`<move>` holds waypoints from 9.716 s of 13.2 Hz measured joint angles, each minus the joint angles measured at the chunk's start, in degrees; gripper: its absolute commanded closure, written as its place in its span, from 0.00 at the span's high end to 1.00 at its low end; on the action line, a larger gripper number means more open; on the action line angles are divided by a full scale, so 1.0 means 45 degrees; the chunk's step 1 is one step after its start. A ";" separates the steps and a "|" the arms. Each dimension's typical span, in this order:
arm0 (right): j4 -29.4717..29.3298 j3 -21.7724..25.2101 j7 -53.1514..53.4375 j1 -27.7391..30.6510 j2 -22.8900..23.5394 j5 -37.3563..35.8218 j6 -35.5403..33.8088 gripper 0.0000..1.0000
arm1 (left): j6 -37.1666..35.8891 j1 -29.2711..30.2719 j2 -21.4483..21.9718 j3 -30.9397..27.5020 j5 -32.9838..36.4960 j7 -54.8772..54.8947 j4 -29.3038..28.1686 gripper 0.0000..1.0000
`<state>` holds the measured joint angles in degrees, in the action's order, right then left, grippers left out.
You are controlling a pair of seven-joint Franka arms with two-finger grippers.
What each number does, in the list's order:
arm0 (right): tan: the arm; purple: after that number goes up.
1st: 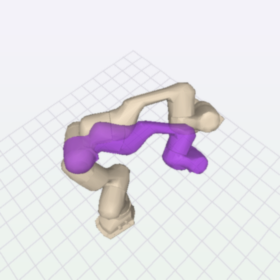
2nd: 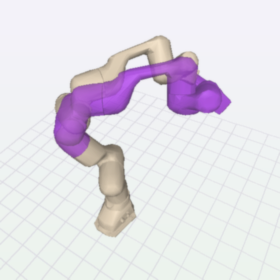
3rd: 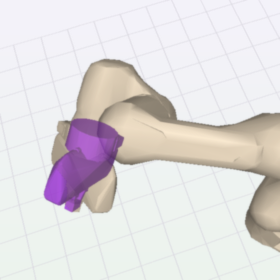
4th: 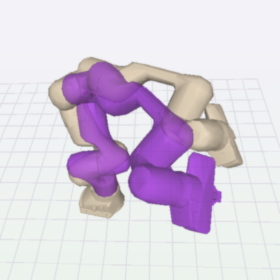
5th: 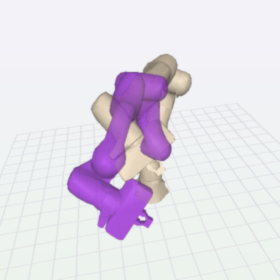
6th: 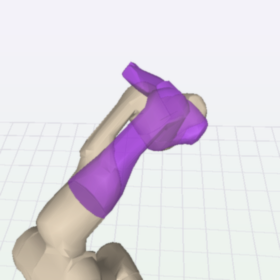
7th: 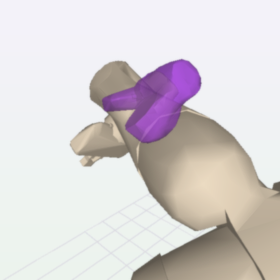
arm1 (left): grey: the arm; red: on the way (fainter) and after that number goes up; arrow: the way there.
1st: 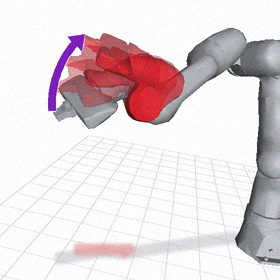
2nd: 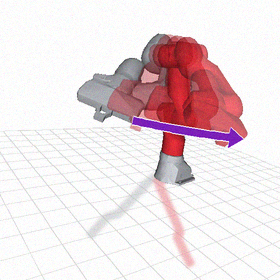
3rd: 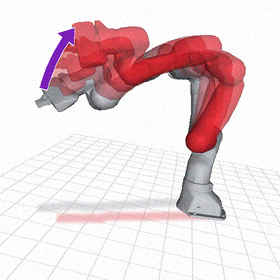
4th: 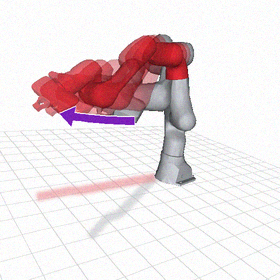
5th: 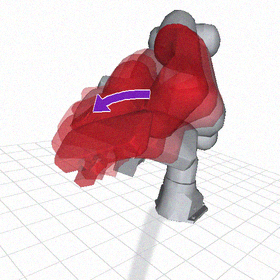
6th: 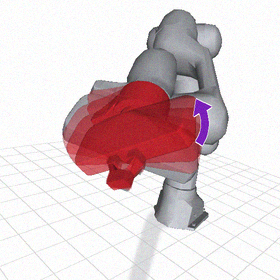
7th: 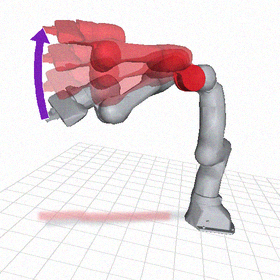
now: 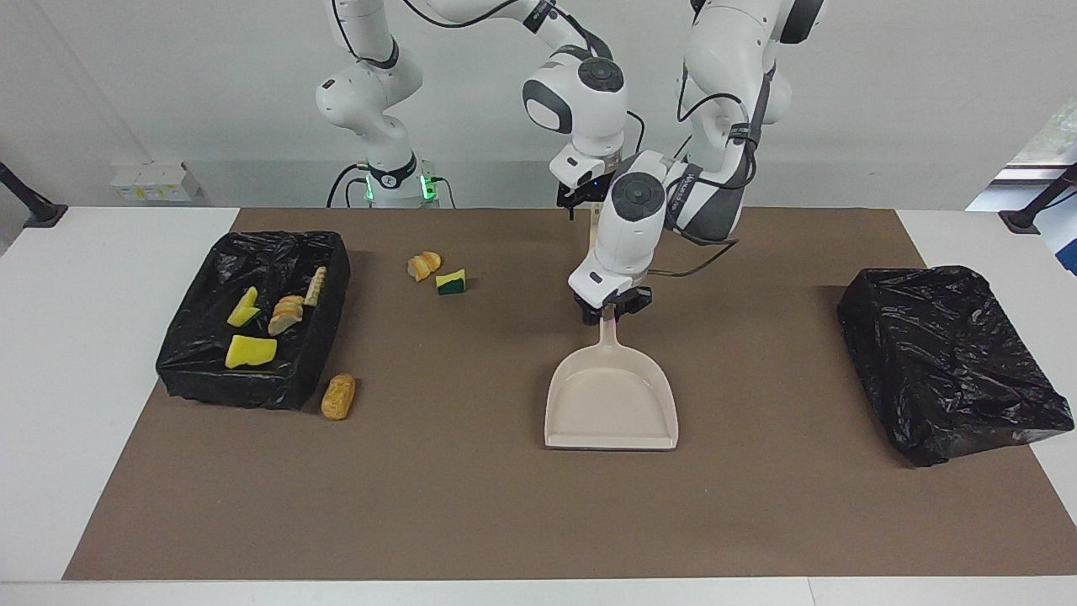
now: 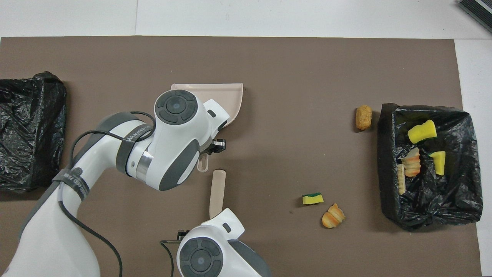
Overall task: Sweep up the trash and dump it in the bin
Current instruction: 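Move the dustpan with the left gripper while the right gripper grasps the brush, then bring the dustpan to center with the left gripper while the right gripper sweeps, then sweep the bread and sponge into the dustpan with the right gripper's brush, then move the brush with the right gripper to the bread piece near the bag, then sweep the bread piece into the dustpan with the right gripper's brush, then carry the dustpan with the left gripper and tip it into the nearer bag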
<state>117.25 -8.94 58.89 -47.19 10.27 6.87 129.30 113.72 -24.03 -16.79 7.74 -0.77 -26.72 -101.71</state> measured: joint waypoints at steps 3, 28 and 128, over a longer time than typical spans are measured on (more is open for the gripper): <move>0.0099 0.0001 0.0000 -0.0046 0.0301 0.0000 0.0135 1.00 | -0.0474 0.0939 0.0036 -0.0040 0.0187 0.0749 0.0650 0.00; 0.3445 0.0300 0.1099 0.3605 -0.6061 -0.1400 -0.5648 0.00 | -0.3982 0.4548 0.0635 -0.0028 0.1135 1.7020 0.1839 0.00; -0.0841 0.0162 -0.8207 0.5920 -0.1990 0.2171 -0.6122 0.00 | 0.3981 0.1456 0.0936 0.0183 0.1901 1.5875 -0.3228 0.00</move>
<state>113.46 -8.21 21.96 -20.55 1.32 16.64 101.75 131.63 -17.48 -12.58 8.56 7.78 44.72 -116.23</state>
